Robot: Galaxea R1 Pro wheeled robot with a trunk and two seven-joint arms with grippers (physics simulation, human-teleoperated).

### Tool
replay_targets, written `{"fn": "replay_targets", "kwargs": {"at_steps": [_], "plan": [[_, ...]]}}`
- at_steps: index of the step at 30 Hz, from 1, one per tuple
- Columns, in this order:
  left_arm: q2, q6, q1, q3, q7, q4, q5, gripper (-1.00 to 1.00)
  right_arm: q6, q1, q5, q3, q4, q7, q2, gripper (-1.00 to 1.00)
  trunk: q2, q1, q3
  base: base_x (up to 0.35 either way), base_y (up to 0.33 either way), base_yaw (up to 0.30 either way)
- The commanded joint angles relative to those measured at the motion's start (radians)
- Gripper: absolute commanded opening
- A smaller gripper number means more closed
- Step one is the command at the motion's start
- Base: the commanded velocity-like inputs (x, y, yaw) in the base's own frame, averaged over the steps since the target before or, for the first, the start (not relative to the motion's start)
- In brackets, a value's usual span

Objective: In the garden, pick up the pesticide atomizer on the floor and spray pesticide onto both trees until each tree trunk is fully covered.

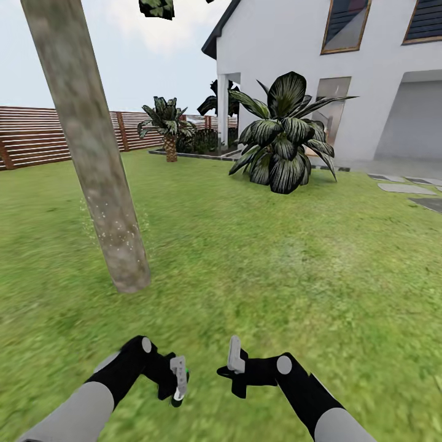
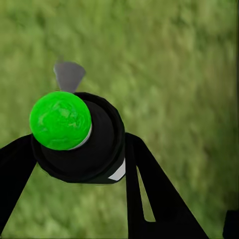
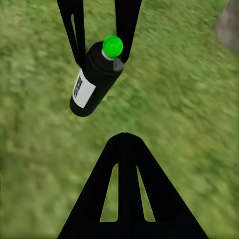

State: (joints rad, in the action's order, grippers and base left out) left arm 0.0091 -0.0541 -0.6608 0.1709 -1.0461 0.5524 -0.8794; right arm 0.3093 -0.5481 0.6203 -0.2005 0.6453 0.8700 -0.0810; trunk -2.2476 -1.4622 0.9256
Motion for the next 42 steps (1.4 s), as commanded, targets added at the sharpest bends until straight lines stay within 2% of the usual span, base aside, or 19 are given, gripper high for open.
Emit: {"fn": "replay_targets", "kwargs": {"at_steps": [1, 4, 8, 10, 17, 22, 42], "plan": [[-0.002, -0.006, 0.0, 0.006, -0.003, 0.003, 0.0, -1.0, 0.005, -0.001, 0.01, 0.001, 0.001, 0.0, 0.0, -1.0, 0.0, 0.0, 0.001, 0.0, 0.0, 0.0], [-0.017, -0.005, 0.0, 0.012, -0.004, 0.003, -0.001, -1.0, 0.005, 0.0, 0.012, 0.001, 0.001, 0.0, 0.0, -1.0, 0.0, 0.0, 0.001, 0.0, 0.0, 0.0], [-0.031, 0.0, 0.0, 0.073, -0.003, 0.003, 0.001, -1.0, 0.005, 0.0, 0.013, 0.001, 0.001, 0.0, 0.0, -1.0, 0.0, 0.0, 0.001, 0.0, 0.0, 0.0], [-0.039, 0.03, 0.0, 0.082, -0.003, 0.003, 0.003, -1.0, 0.005, 0.0, 0.013, 0.001, 0.001, 0.0, 0.0, -1.0, 0.0, 0.0, 0.001, 0.0, 0.0, 0.0], [-0.044, 0.051, 0.0, 0.085, -0.001, 0.003, 0.008, -1.0, 0.005, 0.0, 0.013, 0.001, 0.001, 0.0, 0.0, -1.0, 0.0, 0.0, 0.001, 0.0, 0.0, 0.0], [-0.07, 0.052, 0.0, 0.085, -0.003, 0.003, 0.007, -1.0, 0.005, 0.0, 0.013, 0.001, 0.001, 0.0, 0.0, -1.0, 0.0, 0.0, 0.001, 0.0, 0.0, 0.0], [-0.101, 0.056, 0.0, 0.087, -0.004, 0.003, 0.007, -1.0, 0.006, 0.0, 0.013, 0.003, 0.001, -0.001, 0.0, -1.0, 0.0, 0.0, 0.001, 0.0, 0.0, 0.0]]}}
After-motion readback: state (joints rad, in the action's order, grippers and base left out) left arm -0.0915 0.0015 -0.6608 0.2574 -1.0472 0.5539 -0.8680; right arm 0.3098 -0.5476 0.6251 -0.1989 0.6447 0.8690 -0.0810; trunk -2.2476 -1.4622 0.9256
